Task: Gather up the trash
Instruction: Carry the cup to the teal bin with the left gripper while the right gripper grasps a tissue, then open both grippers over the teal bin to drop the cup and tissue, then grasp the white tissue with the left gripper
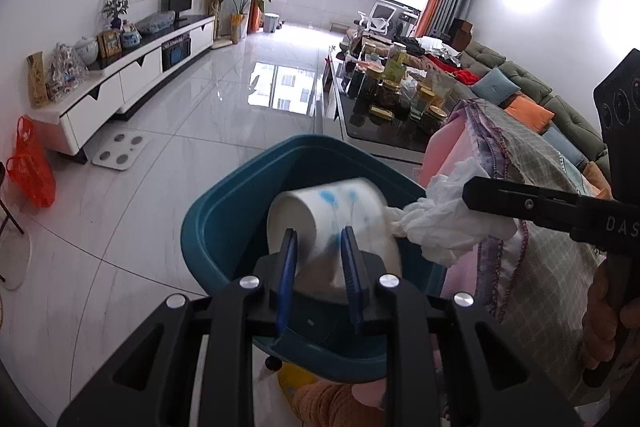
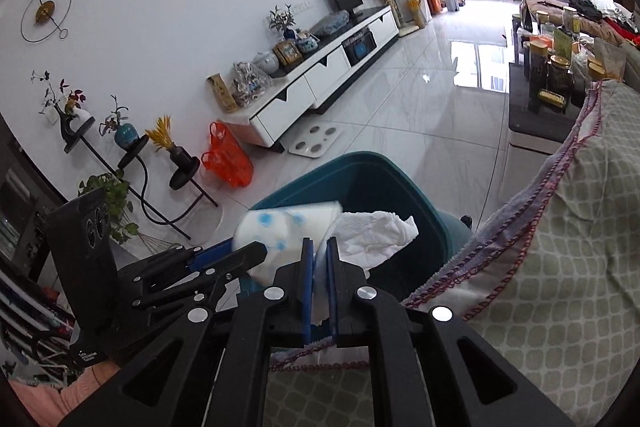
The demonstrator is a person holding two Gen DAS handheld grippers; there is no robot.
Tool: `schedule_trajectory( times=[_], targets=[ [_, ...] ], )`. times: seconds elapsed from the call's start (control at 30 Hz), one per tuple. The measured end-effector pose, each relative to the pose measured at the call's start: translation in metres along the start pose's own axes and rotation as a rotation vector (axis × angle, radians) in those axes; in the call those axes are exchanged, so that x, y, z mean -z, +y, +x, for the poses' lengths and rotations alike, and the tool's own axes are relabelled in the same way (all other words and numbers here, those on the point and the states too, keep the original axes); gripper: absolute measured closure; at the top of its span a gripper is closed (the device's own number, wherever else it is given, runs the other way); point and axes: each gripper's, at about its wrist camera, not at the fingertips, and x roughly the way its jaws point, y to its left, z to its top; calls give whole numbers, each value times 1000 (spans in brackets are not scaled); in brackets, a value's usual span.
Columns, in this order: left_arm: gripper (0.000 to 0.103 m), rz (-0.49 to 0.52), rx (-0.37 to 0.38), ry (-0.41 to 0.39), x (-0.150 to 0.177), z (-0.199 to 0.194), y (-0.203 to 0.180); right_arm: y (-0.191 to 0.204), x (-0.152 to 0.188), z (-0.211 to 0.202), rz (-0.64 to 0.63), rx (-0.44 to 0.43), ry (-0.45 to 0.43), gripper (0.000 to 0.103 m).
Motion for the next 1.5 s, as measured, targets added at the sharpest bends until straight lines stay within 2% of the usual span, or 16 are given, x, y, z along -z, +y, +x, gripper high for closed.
schedule_trajectory(
  times=[0.1,0.23,0.3,0.47,0.6,0.73,0.8,1.07,1.3,1.5],
  targets=[
    [79,-15,0,15,-4,7,2,-1,-1,2,5,7,5,70],
    [77,-24,-7,20,-3,10,0,-5,0,-1,18,15,-1,68],
    [73,-16,-9,4,-1,5,-3,-7,1,-7,26,13,-13,67],
    [56,19,10,-74,-1,-18,-19,-5,7,-37,17,10,-73,64],
    [47,64,70,-149,-2,-42,-41,0,16,-69,-18,28,-137,58],
    [36,128,166,-192,4,-59,-70,-1,30,-103,-40,67,-193,54],
    [34,169,230,-197,8,-64,-90,-6,40,-123,-39,96,-228,53],
    [31,305,430,-136,32,-62,-165,-34,88,-194,53,215,-326,49],
    [31,387,544,-50,58,-51,-217,-60,130,-244,168,336,-392,48],
    [31,418,601,23,74,-37,-247,-83,159,-271,242,412,-429,48]
  ],
)
